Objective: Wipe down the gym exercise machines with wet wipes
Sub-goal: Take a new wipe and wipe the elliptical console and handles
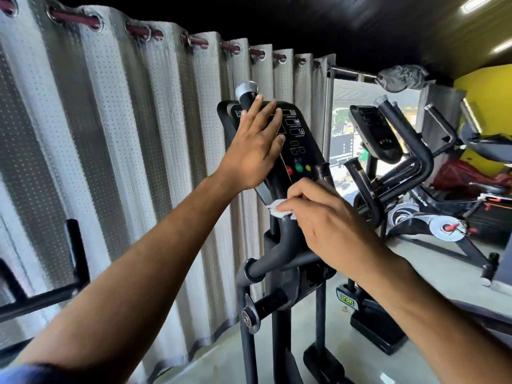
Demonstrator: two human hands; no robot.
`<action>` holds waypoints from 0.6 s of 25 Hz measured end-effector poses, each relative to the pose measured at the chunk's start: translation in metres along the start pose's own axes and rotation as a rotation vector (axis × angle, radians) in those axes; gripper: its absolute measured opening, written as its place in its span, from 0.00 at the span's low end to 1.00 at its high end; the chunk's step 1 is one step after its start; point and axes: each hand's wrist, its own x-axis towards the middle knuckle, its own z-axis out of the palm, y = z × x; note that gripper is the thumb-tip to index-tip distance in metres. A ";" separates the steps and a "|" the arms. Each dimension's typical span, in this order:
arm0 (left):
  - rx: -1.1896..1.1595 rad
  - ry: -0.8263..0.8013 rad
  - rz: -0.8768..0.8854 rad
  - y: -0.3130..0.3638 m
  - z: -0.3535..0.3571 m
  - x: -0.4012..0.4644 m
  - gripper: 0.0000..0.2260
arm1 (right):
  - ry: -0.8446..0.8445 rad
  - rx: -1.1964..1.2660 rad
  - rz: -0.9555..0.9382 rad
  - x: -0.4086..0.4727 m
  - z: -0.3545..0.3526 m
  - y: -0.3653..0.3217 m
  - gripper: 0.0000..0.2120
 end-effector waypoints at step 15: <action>0.077 0.013 -0.106 0.047 0.016 -0.043 0.38 | 0.459 1.259 0.831 -0.080 0.078 -0.002 0.10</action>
